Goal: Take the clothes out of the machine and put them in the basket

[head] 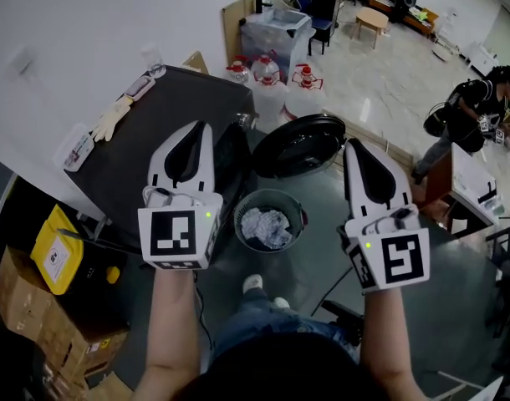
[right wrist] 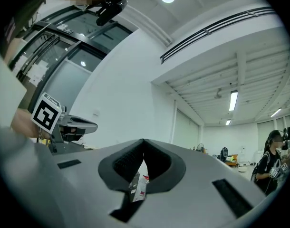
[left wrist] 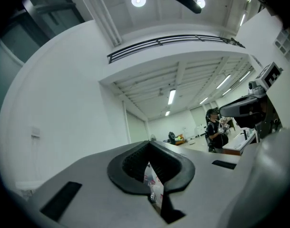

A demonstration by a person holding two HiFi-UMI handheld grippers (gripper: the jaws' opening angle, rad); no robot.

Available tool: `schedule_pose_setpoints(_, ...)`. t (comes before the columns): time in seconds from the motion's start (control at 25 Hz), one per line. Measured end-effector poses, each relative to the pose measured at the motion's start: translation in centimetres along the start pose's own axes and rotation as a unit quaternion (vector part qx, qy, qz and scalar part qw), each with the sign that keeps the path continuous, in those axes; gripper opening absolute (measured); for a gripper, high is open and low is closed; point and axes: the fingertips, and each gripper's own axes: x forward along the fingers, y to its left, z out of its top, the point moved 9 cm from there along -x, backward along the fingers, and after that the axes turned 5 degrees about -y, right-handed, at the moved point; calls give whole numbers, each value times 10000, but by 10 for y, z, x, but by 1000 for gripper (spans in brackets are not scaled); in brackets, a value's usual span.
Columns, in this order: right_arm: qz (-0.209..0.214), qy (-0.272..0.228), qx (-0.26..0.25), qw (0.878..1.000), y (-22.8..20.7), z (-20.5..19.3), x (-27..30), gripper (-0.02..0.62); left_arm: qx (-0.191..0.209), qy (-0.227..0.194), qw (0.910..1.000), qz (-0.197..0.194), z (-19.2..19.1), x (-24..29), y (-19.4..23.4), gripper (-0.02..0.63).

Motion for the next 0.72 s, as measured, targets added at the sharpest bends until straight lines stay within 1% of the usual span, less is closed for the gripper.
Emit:
schedule_pose_setpoints(0.16,88,-96,56,9999,-7,7,-17,2,-20,21,9995,322,15,-15,-10,-5)
schedule_pose_setpoints(0.28,254,-118,-96,9996,-8,13,-25,0,-63,-7,9989,460,21,-23,-17,-5)
schedule_pose_setpoints(0.4,310,-183,-271,9990,-7,18,-29,1,4,18,9988,484,25,-26,-23,-5)
schedule_pose_setpoints(0.56,261,-188,-263,9991,-10,19,-31,2,142,27,9989,453,29,-27,-28,-5)
schedule_pose_setpoints(0.72,167,-140,-238,9995,-14,21,-28,2,248,150,9986,447,29,-25,-32,-5)
